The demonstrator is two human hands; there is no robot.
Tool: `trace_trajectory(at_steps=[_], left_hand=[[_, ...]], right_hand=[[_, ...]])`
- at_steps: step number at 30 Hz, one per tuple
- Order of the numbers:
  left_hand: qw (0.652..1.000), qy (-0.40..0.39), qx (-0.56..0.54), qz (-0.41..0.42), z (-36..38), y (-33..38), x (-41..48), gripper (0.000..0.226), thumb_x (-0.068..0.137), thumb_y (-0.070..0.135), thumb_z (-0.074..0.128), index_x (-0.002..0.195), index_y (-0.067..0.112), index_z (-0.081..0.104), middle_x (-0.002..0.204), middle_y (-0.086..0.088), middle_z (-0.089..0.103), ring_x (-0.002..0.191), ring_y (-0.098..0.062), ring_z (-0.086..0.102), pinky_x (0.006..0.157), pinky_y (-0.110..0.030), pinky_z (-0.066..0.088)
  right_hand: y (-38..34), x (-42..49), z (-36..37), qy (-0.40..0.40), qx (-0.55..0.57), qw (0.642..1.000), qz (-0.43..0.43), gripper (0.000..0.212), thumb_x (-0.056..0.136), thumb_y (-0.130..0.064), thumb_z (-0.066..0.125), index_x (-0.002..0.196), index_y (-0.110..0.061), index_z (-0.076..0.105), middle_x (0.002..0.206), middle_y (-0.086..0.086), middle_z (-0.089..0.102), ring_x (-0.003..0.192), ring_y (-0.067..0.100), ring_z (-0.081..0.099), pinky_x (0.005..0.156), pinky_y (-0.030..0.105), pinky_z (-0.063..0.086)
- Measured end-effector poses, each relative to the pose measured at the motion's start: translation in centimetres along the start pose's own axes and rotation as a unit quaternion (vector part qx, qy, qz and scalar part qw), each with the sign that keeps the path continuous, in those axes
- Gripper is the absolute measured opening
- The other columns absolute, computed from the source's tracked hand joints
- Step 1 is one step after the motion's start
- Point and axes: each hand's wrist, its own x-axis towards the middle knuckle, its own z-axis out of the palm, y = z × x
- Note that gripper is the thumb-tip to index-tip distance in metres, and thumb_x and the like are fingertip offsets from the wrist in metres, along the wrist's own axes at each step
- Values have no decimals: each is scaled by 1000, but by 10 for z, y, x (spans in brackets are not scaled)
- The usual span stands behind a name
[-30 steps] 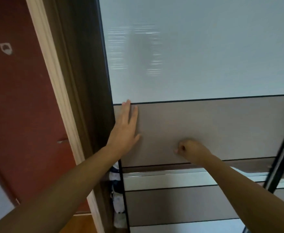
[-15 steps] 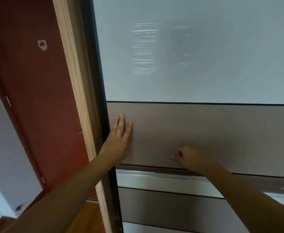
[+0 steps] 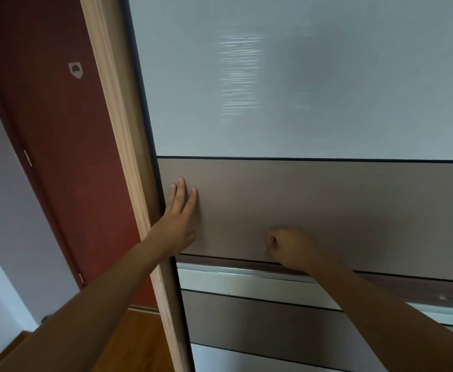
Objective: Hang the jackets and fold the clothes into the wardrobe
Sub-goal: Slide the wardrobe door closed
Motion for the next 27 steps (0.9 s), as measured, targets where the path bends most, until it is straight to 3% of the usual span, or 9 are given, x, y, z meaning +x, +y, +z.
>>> trace_trajectory(at_steps=[4, 7, 9, 11, 14, 17, 20, 27], left_hand=[[999, -38, 13, -29, -4, 15, -12, 102, 93, 28, 67, 160, 15, -9, 156, -14, -42, 151, -36, -23, 121, -39, 25], [1000, -12, -13, -7, -4, 32, -22, 80, 91, 31, 69, 157, 19, 25, 163, -20, 3, 148, -41, 18, 110, -44, 42], [998, -18, -47, 25, 0, 48, -22, 61, 91, 31, 66, 146, 20, 43, 151, -13, 33, 136, -33, 39, 103, -43, 47], [993, -74, -75, 56, 7, 70, -17, 49, 95, 32, 62, 141, 20, 50, 138, -7, 48, 126, -28, 47, 101, -39, 45], [967, -204, -107, 104, 24, 110, -8, 39, 99, 34, 58, 134, 18, 57, 127, -7, 59, 114, -27, 56, 94, -37, 47], [940, -300, -95, 131, 44, 150, -9, 36, 96, 42, 59, 127, 23, 58, 125, -4, 61, 109, -24, 59, 92, -37, 49], [929, -318, -77, 175, 56, 202, -13, 46, 94, 49, 61, 134, 27, 54, 135, 1, 57, 117, -21, 57, 102, -37, 47], [901, -322, -76, 281, 59, 349, -33, 42, 95, 47, 60, 132, 27, 56, 131, 4, 62, 115, -17, 58, 95, -28, 45]], right_hand=[[-2, -20, 2, -19, 24, 999, 11, 25, 95, -41, 59, 111, -22, 57, 107, 1, 68, 100, 26, 62, 86, 34, 50], [8, -44, 8, -42, 26, 998, 48, 36, 95, -48, 60, 117, -21, 53, 111, 0, 64, 104, 25, 60, 88, 37, 51], [20, -64, 4, -49, 18, 996, 71, 34, 95, -51, 58, 112, -23, 54, 109, -2, 62, 102, 23, 59, 87, 39, 51], [32, -91, -5, -46, 10, 993, 108, 31, 96, -53, 57, 109, -25, 55, 110, -3, 63, 99, 21, 58, 87, 37, 50], [51, -142, -18, -36, 14, 981, 191, 43, 97, -54, 57, 128, -24, 55, 122, 0, 63, 98, 15, 53, 91, 32, 46], [72, -195, -26, -47, 0, 964, 260, 48, 96, -57, 57, 131, -24, 54, 127, 3, 63, 107, 20, 57, 89, 32, 44], [95, -251, -35, -57, -10, 946, 318, 49, 97, -57, 55, 132, -23, 54, 129, 6, 63, 114, 25, 59, 91, 34, 45], [161, -384, -55, -23, 17, 911, 411, 45, 98, -57, 54, 130, -26, 54, 128, 1, 64, 107, 21, 59, 97, 36, 48]])
